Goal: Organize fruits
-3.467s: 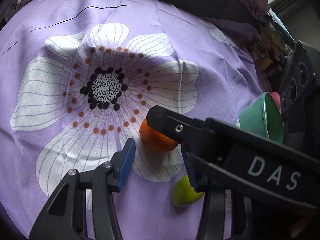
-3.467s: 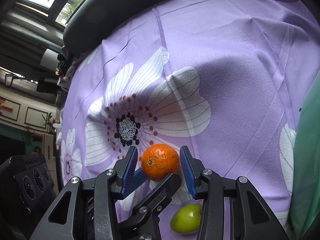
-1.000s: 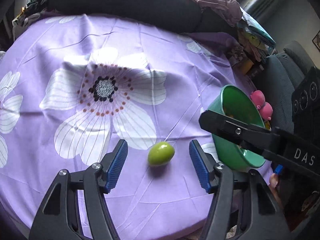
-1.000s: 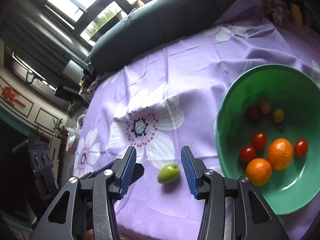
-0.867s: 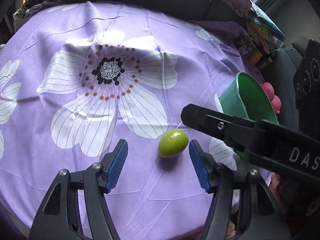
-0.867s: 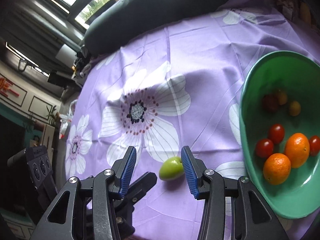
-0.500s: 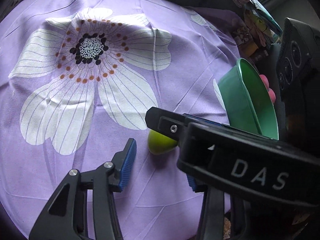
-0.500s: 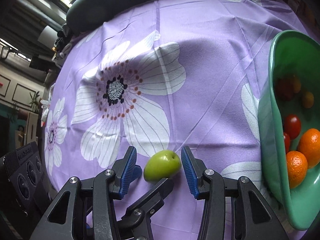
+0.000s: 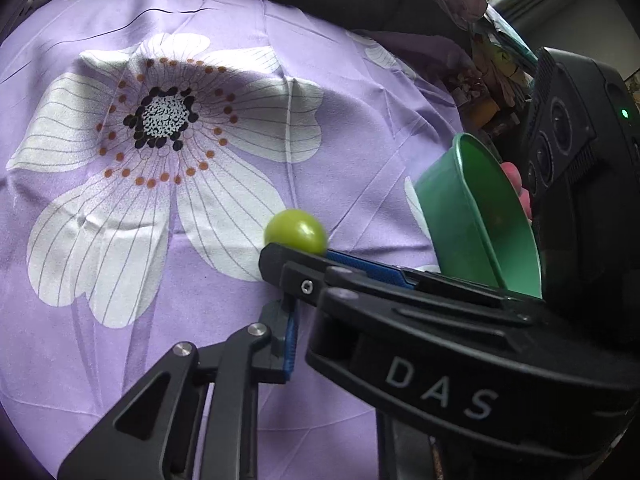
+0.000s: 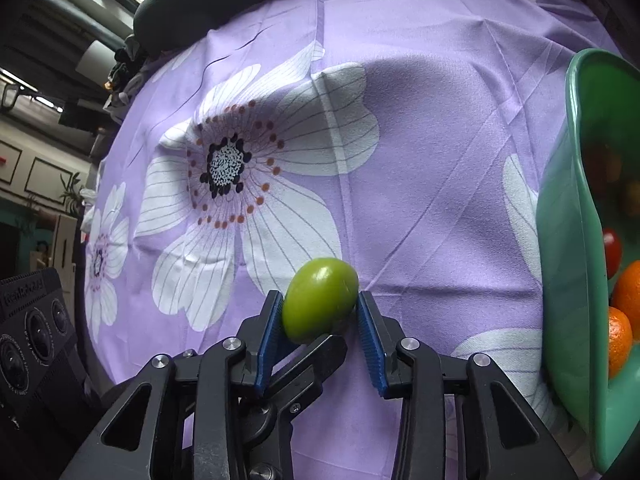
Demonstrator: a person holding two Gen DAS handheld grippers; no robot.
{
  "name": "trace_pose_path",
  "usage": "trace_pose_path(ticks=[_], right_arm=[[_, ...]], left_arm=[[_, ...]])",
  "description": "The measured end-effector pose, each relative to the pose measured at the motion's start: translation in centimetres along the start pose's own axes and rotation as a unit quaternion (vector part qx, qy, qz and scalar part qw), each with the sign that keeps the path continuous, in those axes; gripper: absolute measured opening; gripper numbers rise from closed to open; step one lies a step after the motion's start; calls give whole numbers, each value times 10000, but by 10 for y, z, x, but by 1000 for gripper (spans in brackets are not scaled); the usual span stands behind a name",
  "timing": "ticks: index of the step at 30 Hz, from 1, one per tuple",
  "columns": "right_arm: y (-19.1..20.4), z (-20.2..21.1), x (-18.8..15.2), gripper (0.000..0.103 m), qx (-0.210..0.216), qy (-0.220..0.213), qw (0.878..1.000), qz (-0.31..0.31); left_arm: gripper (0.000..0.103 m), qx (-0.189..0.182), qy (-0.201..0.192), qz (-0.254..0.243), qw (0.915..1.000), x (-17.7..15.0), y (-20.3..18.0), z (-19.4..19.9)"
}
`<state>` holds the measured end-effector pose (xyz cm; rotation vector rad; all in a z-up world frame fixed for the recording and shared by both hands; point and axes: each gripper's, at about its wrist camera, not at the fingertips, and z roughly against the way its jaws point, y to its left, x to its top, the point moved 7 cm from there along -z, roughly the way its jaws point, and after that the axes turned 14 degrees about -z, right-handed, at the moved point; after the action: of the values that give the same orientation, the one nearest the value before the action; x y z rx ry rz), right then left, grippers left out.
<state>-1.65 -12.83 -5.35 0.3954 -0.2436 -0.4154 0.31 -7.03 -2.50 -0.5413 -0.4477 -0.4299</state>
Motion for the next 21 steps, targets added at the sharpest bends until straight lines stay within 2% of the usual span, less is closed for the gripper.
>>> trace_pose_path(ticks=[3,7,8,10,12,14,16,18,21], right_arm=[[6,14,3,36,123,-272,9995,116],[2,14,6,36,-107,-336,9994,56],[1,16,9,36,-162,-429,9989,25],[-1,22,14,36,-15,-592,9982,-86],[1,28,21,36,252,-701,9970,-207],[4,33,26,36,421,-795,9956,-252],[10,33,34,42,489,-908,9943,-258],[18,29,41,51,446,-1018,9935,-266],[29,16,52,54,407,-1097,9925,-345]], left_arm=[[10,29,-182,-193,9996,5,-6,7],[10,90,-12,-40,10000,2,6,9],[12,166,-41,11,9999,2,11,15],[16,266,-195,161,9993,3,24,29],[25,492,-383,353,9974,5,40,45],[31,1016,-511,473,9924,5,58,57],[35,1351,-628,626,9869,5,71,64],[37,1288,-657,800,9863,4,78,63],[38,1349,-553,787,9862,2,79,60]])
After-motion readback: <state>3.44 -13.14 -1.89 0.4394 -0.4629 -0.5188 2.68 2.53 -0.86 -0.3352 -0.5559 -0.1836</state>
